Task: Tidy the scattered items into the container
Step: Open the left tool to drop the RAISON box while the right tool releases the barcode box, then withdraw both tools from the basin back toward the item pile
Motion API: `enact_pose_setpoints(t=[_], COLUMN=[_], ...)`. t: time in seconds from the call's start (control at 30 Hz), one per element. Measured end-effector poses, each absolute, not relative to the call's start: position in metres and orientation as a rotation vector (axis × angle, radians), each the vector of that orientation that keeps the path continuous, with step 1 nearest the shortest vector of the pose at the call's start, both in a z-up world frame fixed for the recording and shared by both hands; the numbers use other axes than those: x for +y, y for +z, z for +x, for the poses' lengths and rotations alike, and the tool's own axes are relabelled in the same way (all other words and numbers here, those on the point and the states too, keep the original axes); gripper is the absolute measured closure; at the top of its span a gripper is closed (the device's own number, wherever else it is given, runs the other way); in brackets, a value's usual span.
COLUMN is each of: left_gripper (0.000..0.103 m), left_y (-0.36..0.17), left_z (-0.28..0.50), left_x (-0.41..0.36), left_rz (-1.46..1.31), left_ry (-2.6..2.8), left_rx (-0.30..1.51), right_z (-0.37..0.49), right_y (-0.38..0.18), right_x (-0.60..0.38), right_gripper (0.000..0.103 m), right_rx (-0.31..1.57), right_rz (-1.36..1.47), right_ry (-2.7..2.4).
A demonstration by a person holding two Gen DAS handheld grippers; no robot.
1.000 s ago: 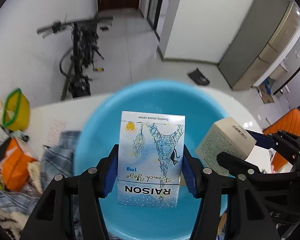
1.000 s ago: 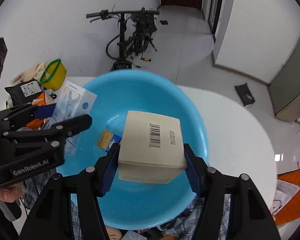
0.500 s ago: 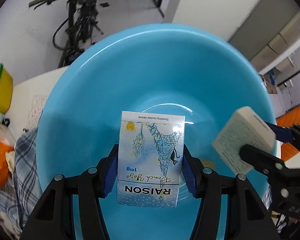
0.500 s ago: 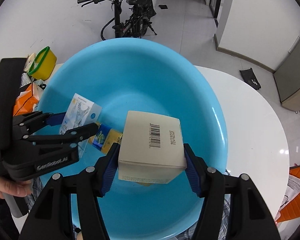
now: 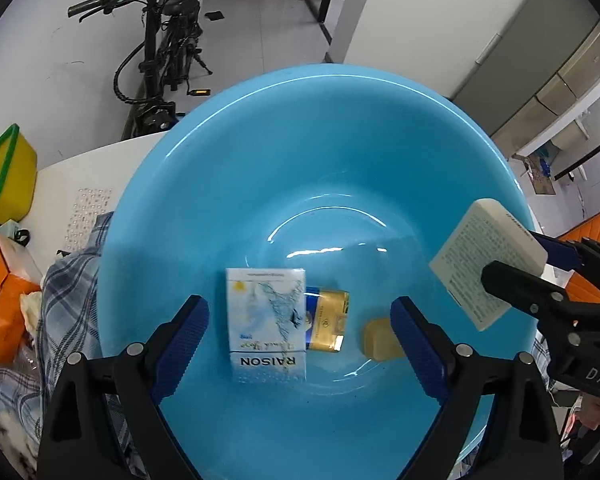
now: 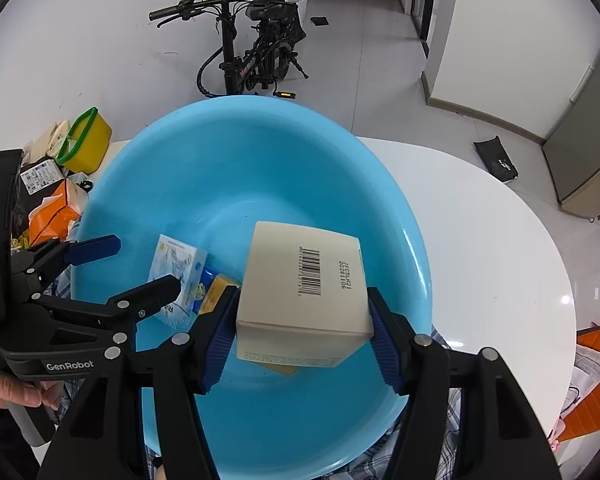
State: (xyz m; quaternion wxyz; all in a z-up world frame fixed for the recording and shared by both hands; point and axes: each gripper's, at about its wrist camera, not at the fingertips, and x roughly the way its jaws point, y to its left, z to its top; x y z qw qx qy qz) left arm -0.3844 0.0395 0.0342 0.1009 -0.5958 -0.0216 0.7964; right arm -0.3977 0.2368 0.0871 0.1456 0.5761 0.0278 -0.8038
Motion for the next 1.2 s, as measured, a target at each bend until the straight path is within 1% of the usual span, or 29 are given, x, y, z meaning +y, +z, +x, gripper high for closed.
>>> enact_pose_setpoints(t=[0.17,0.2,0.23,0.33,0.43,0.73,0.9,0.97,1.03,1.2], left_gripper=[0.009,0.009,0.009,0.009,0.009,0.009,0.009,0.009,0.009,0.009], left_y=[0.03,0.029,0.028,0.03,0.033,0.039,0.067,0.082,0.098,0.125], left_z=[-0.389,-0.389,-0.387,-0.385,-0.385,-0.388,-0.382,-0.376,-0.367,-0.333], left_x=[0.032,0.031,0.031,0.033,0.033,0.028,0.028,0.029,0.032,0.041], left_rz=[-1.784,-1.793,-1.795,-1.767,-1.758,-1.789,-1.735,-1.695,-1.639,-1.502], left_ry=[2.346,2.346,2.339,2.342,2.376,2.371,2.404,2.434,2.472,2.519], left_rx=[-0.082,-0.087,-0.088,-0.05,-0.009,-0.051,-0.066,-0.042,-0.002,0.062], right_z=[-0.398,-0.399,-0.399,-0.401,-0.402,-0.399,-0.393,-0.386,-0.378,-0.349], right_y=[0.086,0.086,0.086,0.089,0.09,0.098,0.12,0.137,0.153,0.184], right_x=[0.235,0.234,0.234,0.238,0.244,0.247,0.247,0.247,0.246,0.248], right_gripper=[0.041,0.04,0.036,0.032,0.032,0.032,0.032,0.028,0.018,0.015], right_rx=[0.072,0.067,0.054,0.005,-0.027,-0.005,-0.026,-0.014,-0.01,0.032], right_rz=[1.67,1.676,1.677,1.663,1.671,1.677,1.621,1.564,1.514,1.447], right_ry=[-2.301,-2.296,-2.289,-2.296,-2.31,-2.32,-2.34,-2.363,-2.386,-2.452])
